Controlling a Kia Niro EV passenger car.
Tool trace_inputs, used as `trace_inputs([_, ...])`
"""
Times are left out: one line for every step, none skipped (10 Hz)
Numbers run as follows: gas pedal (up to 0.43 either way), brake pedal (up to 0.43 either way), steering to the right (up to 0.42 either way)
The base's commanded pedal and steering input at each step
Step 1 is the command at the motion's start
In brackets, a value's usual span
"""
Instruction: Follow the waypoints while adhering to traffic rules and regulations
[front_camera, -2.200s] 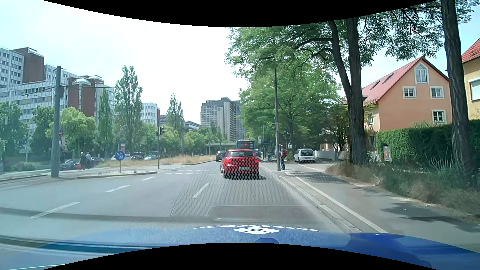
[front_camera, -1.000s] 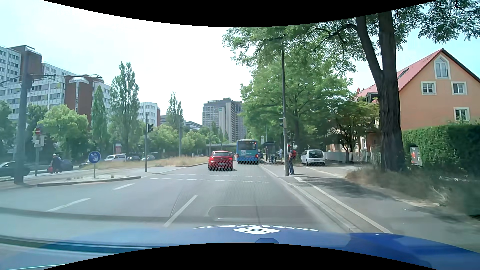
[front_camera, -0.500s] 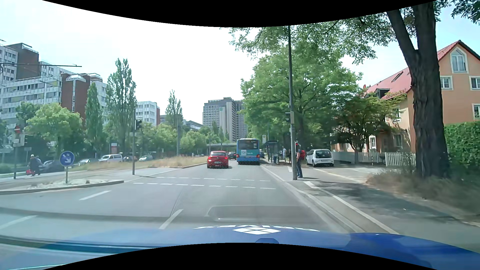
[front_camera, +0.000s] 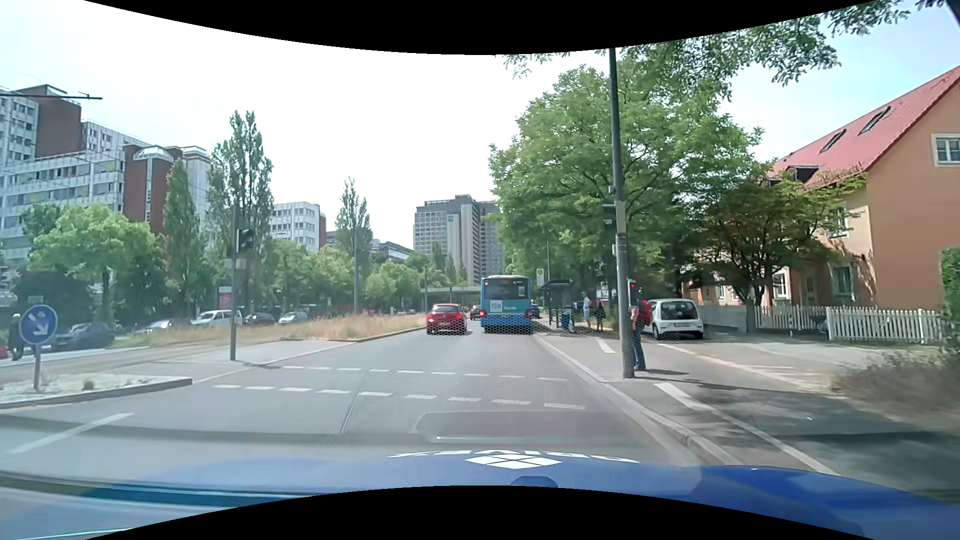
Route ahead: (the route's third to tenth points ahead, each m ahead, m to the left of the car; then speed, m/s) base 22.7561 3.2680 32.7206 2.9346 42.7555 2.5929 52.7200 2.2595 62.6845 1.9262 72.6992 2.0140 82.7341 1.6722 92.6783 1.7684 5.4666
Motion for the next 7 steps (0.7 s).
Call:
trace_inputs([0.461,0.000,-0.076])
trace_inputs([0.449,0.000,-0.090])
trace_inputs([0.449,0.000,-0.096])
trace_inputs([0.409,0.000,-0.099])
trace_inputs([0.378,0.000,-0.099])
trace_inputs([0.378,0.000,-0.099])
trace_inputs([0.378,0.000,-0.097])
